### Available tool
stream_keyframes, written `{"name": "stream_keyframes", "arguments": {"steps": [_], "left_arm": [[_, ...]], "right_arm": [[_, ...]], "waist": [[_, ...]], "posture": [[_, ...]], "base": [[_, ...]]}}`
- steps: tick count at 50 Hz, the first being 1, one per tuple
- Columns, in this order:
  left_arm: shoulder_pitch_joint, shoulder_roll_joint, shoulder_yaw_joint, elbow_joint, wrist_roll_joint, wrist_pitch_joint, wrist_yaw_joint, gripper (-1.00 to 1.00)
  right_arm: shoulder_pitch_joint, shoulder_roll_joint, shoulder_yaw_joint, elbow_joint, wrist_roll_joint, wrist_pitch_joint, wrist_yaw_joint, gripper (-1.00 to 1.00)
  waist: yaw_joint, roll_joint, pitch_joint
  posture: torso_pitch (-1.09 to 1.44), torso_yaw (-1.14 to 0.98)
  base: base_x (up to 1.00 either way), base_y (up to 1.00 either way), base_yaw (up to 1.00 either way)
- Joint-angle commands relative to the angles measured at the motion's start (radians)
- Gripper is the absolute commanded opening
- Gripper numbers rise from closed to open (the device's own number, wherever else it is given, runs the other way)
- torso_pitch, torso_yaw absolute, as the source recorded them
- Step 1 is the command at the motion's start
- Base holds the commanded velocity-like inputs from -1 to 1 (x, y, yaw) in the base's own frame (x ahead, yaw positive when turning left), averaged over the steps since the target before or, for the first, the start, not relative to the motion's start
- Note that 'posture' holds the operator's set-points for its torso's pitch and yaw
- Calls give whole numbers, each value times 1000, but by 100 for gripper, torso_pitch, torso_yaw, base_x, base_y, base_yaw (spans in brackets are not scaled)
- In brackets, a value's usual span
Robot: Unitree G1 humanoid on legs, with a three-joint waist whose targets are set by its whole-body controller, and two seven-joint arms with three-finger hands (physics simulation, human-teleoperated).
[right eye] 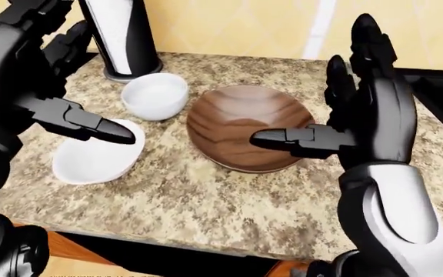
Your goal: Stack the bowls from largest to smallest.
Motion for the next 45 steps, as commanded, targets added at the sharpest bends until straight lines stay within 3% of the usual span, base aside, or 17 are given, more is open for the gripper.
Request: {"name": "stream_keyframes", "arguments": {"steps": [1,4,12,16,21,26,31,34,41,45], "left_arm": [[-50,-1,-28,21,103,-27,-28,100],[-108,-40,-85,65,200,-18,-74,100],[-215,-131,-254,271,508,-113,-238,100],[-217,-188,-323,370,710,-203,-362,100],[-233,-272,-358,499,996,-340,-538,100],[-180,-372,-327,586,1288,-546,-701,100],[-156,-442,-254,642,1406,-741,-787,100],[-146,-459,-233,673,1403,-880,-783,100],[-122,-495,-234,758,1458,-1005,-764,100],[-92,-518,-250,803,1519,-1063,-729,100]], "right_arm": [[-26,-59,-48,-21,136,-34,-79,100],[5,-118,-99,-15,261,-59,-151,100],[148,-324,-168,23,544,-242,-324,100],[205,-384,-159,34,586,-328,-360,100],[243,-427,-187,40,628,-374,-377,100],[289,-457,-239,41,671,-409,-383,100],[300,-469,-240,46,676,-428,-388,100],[292,-476,-231,49,682,-431,-401,100],[271,-502,-212,54,711,-444,-441,100],[287,-502,-236,52,718,-448,-433,100]], "waist": [[2,-5,-23],[7,-15,-20],[18,-49,-17],[21,-60,-15],[22,-72,-19],[25,-81,-20],[24,-88,-26],[24,-91,-28],[27,-94,-31],[27,-96,-31]], "posture": [[0,0],[0,0],[0,0],[0,0],[0,0],[0,0],[0,0],[0,0],[0,0],[0,0]], "base": [[0,0,0],[0,0,0],[0,0,0],[0,0,0],[0,0,0],[0,0,0],[0,0,0],[0,0,0],[0,0,0],[0,0,0]]}}
